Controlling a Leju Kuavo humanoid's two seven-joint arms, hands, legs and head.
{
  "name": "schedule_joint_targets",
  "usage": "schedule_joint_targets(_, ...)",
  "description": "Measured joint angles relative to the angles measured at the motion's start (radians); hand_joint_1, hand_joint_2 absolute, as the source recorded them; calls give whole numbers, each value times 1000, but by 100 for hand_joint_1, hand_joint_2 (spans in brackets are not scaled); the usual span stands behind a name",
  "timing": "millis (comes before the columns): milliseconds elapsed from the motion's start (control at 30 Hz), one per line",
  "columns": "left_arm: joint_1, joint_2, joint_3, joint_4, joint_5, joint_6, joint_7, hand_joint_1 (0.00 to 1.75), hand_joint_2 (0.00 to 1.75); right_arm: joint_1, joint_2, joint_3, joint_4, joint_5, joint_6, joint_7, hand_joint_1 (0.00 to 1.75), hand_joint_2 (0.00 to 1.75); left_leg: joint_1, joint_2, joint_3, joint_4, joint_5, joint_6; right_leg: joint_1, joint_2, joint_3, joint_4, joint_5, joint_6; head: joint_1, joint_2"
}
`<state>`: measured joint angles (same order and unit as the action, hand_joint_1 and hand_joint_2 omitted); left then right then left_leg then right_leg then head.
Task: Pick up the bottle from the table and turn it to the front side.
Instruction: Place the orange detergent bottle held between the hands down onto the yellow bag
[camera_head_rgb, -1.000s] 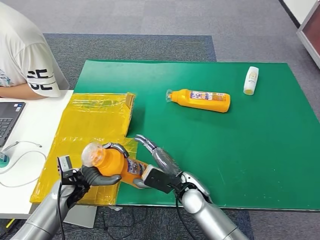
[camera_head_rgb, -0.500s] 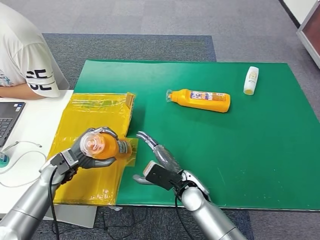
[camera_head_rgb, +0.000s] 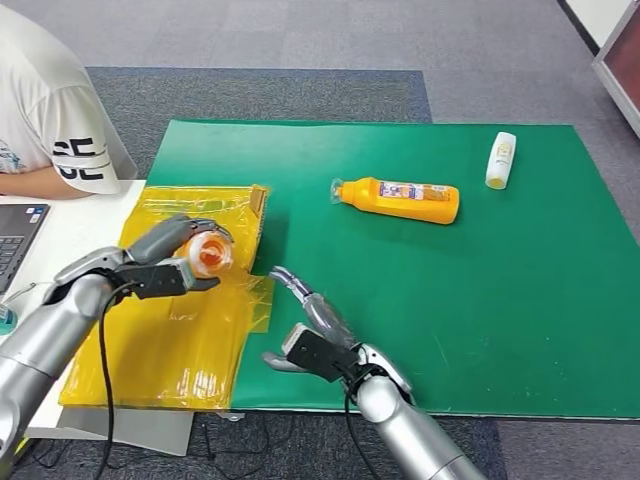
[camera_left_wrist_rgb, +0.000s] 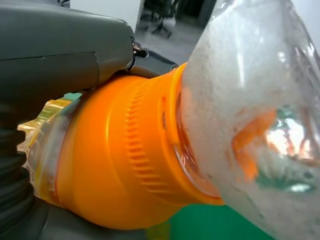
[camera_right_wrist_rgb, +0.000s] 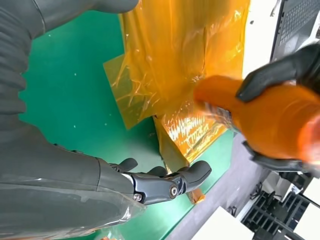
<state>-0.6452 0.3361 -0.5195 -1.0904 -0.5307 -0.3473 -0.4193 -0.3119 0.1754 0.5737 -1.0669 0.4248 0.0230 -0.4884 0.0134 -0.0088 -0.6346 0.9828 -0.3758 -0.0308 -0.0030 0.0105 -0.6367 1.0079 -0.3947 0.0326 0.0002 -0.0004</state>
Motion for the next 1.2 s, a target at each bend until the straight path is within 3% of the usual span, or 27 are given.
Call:
schedule_joint_targets(233,-203,110,-239,136,51,-214,10,175,175,-27,20,3,45,-19,4,-16,0,175,0,2,0,0,0,-1,0,2,0,1,1,-1,0,0)
schedule_joint_targets(500,-252,181,-384,175,194,-185,-3,175,175,-40,35,21,69,-34,4,-16,0,175,0,2,1,0,1,-1,1,2,0,1,1,-2,0,0)
schedule_joint_targets(733,-231,217,-406,175,301,-117,-47,175,175,-45,42,32,80,-44,0,-12,0,175,0,2,1,0,1,-2,0,1,0,1,1,-2,0,0)
schedule_joint_targets(967,-202,218,-391,175,312,-57,-57,175,175,-45,43,34,80,-49,-5,-7,0,175,0,2,1,0,1,-2,0,1,1,1,1,-2,0,0)
schedule_joint_targets(1200,-119,165,-286,172,272,39,-73,175,175,-39,43,34,80,-48,-15,7,0,175,0,1,2,0,2,-2,0,0,2,1,2,-2,0,0)
